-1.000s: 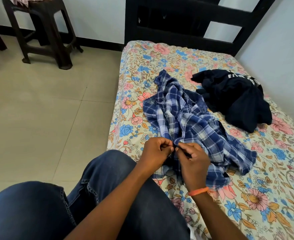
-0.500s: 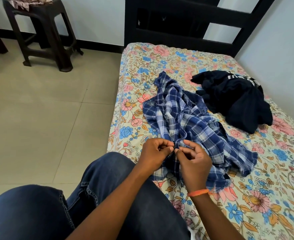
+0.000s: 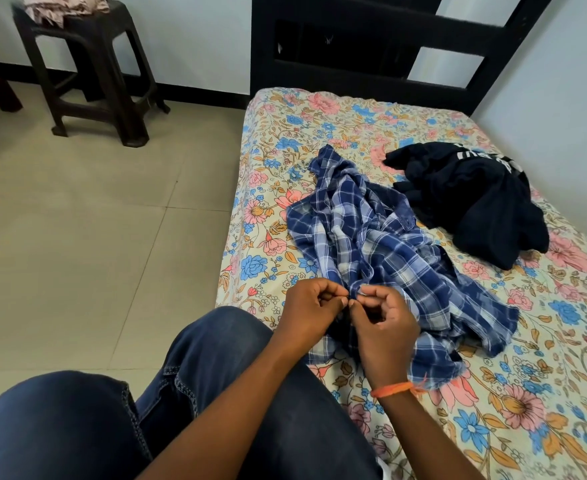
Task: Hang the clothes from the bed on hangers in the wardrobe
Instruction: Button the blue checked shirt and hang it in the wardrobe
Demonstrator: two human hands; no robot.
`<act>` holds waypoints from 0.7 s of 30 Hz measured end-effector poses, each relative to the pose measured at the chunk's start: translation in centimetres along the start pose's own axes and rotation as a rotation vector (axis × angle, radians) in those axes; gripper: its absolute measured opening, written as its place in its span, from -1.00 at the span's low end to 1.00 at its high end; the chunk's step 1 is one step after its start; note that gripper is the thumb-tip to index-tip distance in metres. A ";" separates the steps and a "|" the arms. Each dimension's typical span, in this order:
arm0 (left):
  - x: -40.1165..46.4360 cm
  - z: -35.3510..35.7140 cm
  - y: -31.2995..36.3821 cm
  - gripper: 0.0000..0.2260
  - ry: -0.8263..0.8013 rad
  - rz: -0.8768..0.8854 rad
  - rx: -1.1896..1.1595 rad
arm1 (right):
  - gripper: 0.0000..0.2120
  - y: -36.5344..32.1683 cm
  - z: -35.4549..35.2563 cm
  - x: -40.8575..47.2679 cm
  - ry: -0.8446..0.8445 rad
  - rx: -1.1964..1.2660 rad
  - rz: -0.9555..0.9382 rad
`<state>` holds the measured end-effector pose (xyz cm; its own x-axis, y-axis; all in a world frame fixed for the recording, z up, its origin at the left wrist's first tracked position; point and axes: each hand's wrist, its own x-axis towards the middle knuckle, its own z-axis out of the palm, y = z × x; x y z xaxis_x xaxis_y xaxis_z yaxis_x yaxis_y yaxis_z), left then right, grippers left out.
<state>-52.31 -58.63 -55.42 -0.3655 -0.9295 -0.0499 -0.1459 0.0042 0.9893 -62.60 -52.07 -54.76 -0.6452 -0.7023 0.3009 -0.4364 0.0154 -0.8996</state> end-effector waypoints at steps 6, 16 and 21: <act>0.2 -0.2 -0.1 -0.91 -0.009 -0.007 -0.014 | -0.76 0.2 -0.3 0.4 -0.046 0.038 0.057; 0.2 -0.3 -0.1 -0.94 0.038 -0.068 -0.019 | -0.85 0.1 -0.4 0.0 -0.068 0.261 0.320; 0.3 -0.4 -0.1 -0.92 0.048 -0.069 -0.031 | -0.83 0.1 -0.6 0.5 -0.099 0.299 0.357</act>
<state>-52.07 -59.02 -55.47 -0.3111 -0.9437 -0.1123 -0.1407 -0.0711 0.9875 -63.33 -51.93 -54.53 -0.6528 -0.7550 -0.0617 0.0109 0.0721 -0.9973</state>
